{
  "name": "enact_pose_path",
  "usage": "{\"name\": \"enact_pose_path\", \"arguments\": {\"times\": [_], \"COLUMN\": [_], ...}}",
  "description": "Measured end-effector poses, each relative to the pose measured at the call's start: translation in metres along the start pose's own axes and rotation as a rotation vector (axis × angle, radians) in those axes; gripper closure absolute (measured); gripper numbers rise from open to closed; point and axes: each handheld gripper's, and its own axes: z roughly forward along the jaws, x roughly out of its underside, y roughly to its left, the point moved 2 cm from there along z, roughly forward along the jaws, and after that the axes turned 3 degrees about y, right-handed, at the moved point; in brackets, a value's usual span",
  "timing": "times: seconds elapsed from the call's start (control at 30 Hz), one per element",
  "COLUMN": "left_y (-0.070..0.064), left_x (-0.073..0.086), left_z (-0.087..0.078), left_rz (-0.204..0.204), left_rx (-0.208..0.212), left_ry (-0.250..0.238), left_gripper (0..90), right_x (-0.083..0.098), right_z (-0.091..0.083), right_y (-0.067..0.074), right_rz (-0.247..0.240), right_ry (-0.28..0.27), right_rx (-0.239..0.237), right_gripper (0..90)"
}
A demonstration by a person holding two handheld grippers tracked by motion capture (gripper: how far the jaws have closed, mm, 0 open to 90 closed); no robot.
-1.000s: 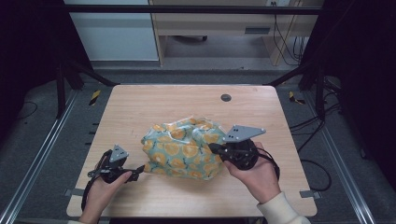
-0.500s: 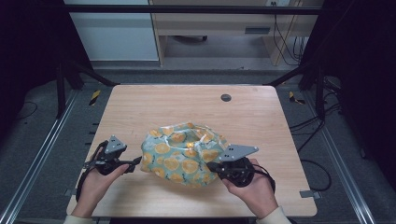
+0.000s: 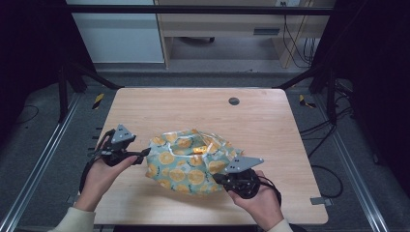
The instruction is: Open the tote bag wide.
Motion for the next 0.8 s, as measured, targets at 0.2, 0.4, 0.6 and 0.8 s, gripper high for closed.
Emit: {"name": "enact_pose_path", "arguments": {"times": [0.2, 0.4, 0.6, 0.8], "left_y": [0.004, 0.006, 0.009, 0.005], "left_x": [-0.027, -0.047, -0.052, -0.055], "left_z": [0.019, 0.040, 0.059, 0.075], "left_rz": [0.010, 0.012, 0.020, 0.023], "left_rx": [0.060, 0.115, 0.150, 0.214], "left_ry": [0.064, 0.142, 0.243, 0.338], "left_gripper": [26.1, 24.5, 23.7, 23.3], "right_x": [0.002, 0.003, 0.006, 0.006], "right_z": [0.003, 0.005, 0.005, 0.003], "right_y": [-0.001, 0.001, 0.001, 0.003], "right_rz": [-0.007, -0.023, -0.031, -0.040], "right_ry": [0.014, 0.019, 0.024, 0.019], "right_rx": [-0.006, -0.001, 0.002, 0.000], "right_gripper": [88.5, 88.2, 88.0, 87.8]}}
